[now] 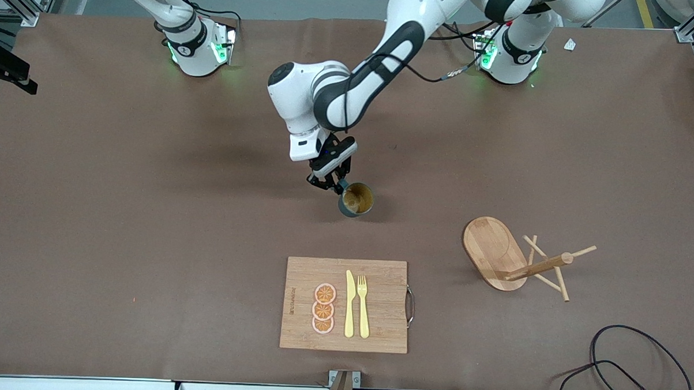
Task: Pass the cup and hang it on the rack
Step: 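Lift the teal mug with the left gripper toward the wooden rack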
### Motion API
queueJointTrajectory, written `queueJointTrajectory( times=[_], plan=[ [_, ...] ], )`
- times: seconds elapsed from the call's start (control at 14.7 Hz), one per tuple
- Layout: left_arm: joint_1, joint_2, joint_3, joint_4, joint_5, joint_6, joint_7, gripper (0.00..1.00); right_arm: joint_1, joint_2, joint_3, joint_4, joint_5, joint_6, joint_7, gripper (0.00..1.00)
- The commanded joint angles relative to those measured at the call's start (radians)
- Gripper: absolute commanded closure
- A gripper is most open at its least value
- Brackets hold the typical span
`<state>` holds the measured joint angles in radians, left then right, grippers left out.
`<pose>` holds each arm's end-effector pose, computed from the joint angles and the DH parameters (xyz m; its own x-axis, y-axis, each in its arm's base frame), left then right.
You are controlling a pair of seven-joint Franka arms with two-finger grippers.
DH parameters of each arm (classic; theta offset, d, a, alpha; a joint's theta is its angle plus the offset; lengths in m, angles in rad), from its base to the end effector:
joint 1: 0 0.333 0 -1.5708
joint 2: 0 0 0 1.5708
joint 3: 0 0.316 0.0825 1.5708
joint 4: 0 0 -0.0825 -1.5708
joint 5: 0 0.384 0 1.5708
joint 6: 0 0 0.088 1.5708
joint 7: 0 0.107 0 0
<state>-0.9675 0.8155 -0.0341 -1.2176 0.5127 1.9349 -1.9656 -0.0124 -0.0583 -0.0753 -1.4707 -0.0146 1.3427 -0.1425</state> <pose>0.4371 -0.6080 0.2843 0.6435 0.6285 0.4369 0.6854 -0.7272 0.0365 0.5083 -0.0480 0.6824 0.9961 0.0521 -0.0705 0.0523 -0.9986 0.0000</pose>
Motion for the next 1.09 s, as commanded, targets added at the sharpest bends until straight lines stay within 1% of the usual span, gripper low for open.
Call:
queueJointTrajectory(
  times=[0.0, 0.27, 0.41, 0.61, 0.75, 1.02],
  plan=[
    [0.062, -0.117, -0.004, -0.034, -0.141, 0.009, 0.103, 0.99, -0.006, -0.029, 0.003, -0.034, 0.013, 0.012, -0.008, 0.0],
    [0.177, -0.214, -0.003, -0.036, -0.377, 0.009, 0.266, 0.99, -0.008, -0.029, 0.003, -0.034, 0.013, 0.012, -0.008, 0.0],
    [0.219, -0.245, -0.004, -0.036, -0.466, 0.009, 0.319, 0.99, -0.008, -0.029, 0.003, -0.034, 0.013, 0.012, -0.008, 0.0],
    [0.292, -0.291, -0.003, -0.055, -0.679, 0.009, 0.453, 0.99, -0.008, -0.029, 0.003, -0.034, 0.013, 0.013, -0.006, 0.0],
    [0.349, -0.318, -0.004, -0.076, -0.779, 0.007, 0.513, 1.0, -0.006, -0.029, 0.003, -0.034, 0.013, 0.012, -0.005, 0.0],
    [0.46, -0.338, -0.004, -0.088, -0.982, -0.016, 0.654, 1.0, -0.006, -0.029, 0.003, -0.034, 0.013, 0.012, -0.002, 0.0]
  ],
)
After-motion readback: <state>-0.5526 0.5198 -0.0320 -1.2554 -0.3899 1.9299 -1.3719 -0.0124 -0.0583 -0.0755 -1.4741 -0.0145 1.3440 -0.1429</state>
